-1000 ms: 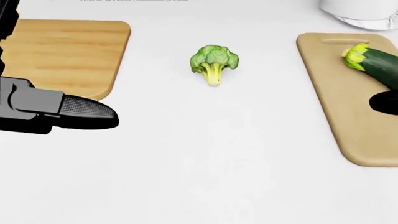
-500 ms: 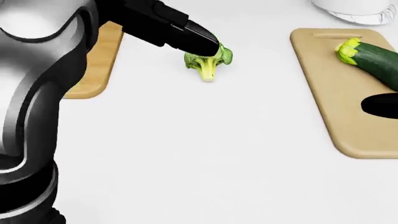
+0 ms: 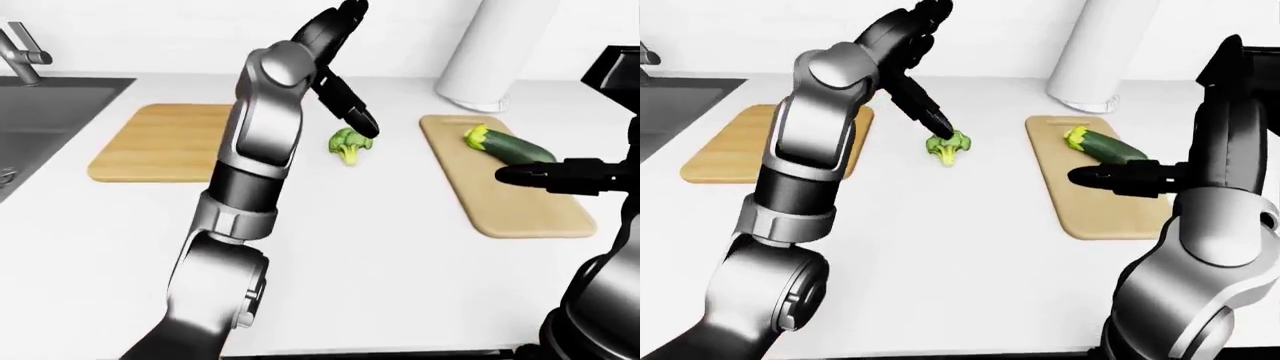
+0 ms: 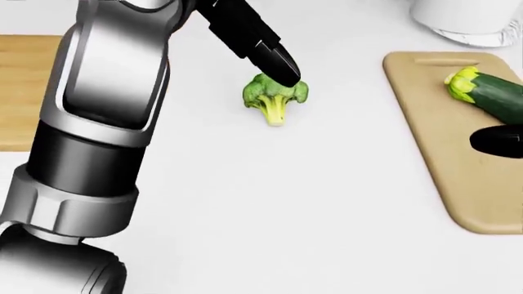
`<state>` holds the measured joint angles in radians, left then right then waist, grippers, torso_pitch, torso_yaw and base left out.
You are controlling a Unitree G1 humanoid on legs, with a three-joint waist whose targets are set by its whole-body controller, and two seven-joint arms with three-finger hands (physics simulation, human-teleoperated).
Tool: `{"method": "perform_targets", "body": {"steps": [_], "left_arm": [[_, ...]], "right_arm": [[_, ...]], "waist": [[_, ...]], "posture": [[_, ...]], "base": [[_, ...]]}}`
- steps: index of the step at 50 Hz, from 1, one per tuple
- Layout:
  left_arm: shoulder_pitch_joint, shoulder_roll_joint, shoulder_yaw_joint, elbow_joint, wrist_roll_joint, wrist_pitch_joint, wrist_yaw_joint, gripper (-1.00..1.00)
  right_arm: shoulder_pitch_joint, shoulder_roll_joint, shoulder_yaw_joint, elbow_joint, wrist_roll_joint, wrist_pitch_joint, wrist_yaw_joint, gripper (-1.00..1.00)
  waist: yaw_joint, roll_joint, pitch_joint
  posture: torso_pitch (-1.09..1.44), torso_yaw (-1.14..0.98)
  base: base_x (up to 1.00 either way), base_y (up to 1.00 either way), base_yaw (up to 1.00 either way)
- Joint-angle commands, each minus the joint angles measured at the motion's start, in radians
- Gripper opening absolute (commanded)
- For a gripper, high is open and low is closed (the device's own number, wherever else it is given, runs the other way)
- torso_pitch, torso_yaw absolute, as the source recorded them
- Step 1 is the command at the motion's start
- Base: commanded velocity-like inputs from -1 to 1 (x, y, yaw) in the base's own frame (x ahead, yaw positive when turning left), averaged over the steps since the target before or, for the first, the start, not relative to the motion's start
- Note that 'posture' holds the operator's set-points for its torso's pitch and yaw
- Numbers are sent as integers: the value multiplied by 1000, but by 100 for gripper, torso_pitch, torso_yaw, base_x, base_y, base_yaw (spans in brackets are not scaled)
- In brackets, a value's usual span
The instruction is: Place the broccoli and the zucchini on separate cutting boards.
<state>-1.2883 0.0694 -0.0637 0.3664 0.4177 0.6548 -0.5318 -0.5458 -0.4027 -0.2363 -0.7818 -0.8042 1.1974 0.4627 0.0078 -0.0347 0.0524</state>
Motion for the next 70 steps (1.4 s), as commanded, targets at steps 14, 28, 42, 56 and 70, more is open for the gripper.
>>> {"method": "perform_targets", "body": {"steps": [14, 28, 42, 56, 70], "left_arm": [[-143, 40, 38, 282, 70, -213, -135, 100], [-147, -4, 18, 374, 154, -247, -161, 100], [-131, -24, 17, 455, 200, -278, -131, 98], [-122, -30, 19, 532, 213, -321, -84, 69], [-110, -51, 10, 556, 220, -349, -61, 47]], "right_arm": [[-39, -1, 12, 9, 6, -42, -47, 100], [-28, 5, 4, 13, 22, -54, -61, 100], [-24, 1, 3, 3, 18, -43, -60, 100], [-14, 3, -5, 2, 28, -51, -69, 100], [-10, 6, -7, 1, 37, -52, -79, 100]], "waist": [[8, -15, -30], [9, -18, -35], [8, -19, -37], [8, -21, -41], [8, -23, -43]], "posture": [[0, 0], [0, 0], [0, 0], [0, 0], [0, 0]], "base": [[0, 0, 0], [0, 0, 0], [0, 0, 0], [0, 0, 0], [0, 0, 0]]}}
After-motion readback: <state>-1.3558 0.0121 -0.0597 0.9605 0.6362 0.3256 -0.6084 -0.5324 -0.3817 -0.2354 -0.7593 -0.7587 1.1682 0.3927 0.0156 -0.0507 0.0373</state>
